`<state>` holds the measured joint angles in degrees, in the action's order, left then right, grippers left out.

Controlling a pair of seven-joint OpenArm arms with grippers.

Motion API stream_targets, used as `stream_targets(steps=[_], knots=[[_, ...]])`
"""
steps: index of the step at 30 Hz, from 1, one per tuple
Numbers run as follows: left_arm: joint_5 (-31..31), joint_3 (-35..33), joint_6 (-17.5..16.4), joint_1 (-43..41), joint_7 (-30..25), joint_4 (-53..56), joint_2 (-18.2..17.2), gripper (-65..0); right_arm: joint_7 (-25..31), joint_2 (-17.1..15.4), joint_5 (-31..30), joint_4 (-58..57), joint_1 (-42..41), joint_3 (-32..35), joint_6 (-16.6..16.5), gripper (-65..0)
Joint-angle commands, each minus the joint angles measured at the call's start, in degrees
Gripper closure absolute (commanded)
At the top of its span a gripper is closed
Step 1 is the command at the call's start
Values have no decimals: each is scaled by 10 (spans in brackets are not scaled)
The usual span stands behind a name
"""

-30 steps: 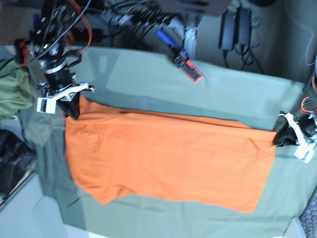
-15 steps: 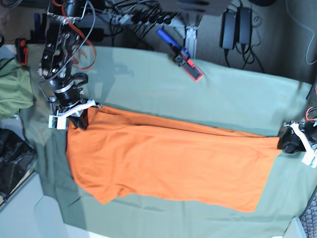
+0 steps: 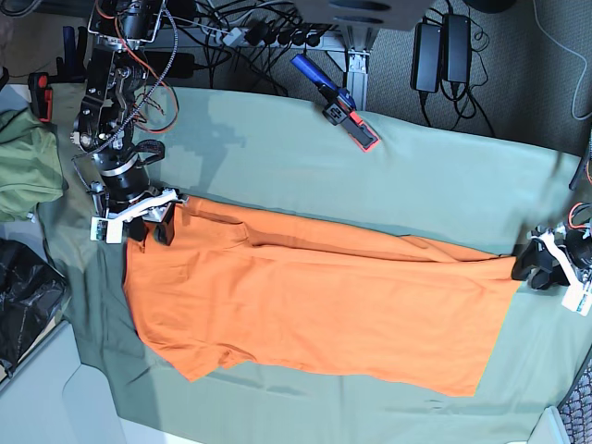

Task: Fold the T-shirt properly
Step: 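Lift both held corners and stretch the shirt taut between grippers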

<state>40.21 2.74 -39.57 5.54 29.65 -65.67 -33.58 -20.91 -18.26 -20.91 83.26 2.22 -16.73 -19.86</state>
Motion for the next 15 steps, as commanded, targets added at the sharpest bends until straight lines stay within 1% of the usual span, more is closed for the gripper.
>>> stream_targets(steps=[1,4,7,10,15], knots=[[21,18,-4,11,-5,-8,-14,-366,13,-9,-3,17,-7,-4,-40,-317],[56,49,-4,11,22,-8,-14,-366,0,-9,-5,34,-7,-15,-40,-317],[82,56,-4,9,40,-8,-14,-365,-4,-9,-5,40,-8,-44,-40,-317],[101,54,-4,0,43,-7,-13,-366,-18,-9,-7,40,-7,-82,-39,-317],[106,54,-4,-13,40,-7,-12,-366,-26,-9,-33,27,6,-134,-40,-317]])
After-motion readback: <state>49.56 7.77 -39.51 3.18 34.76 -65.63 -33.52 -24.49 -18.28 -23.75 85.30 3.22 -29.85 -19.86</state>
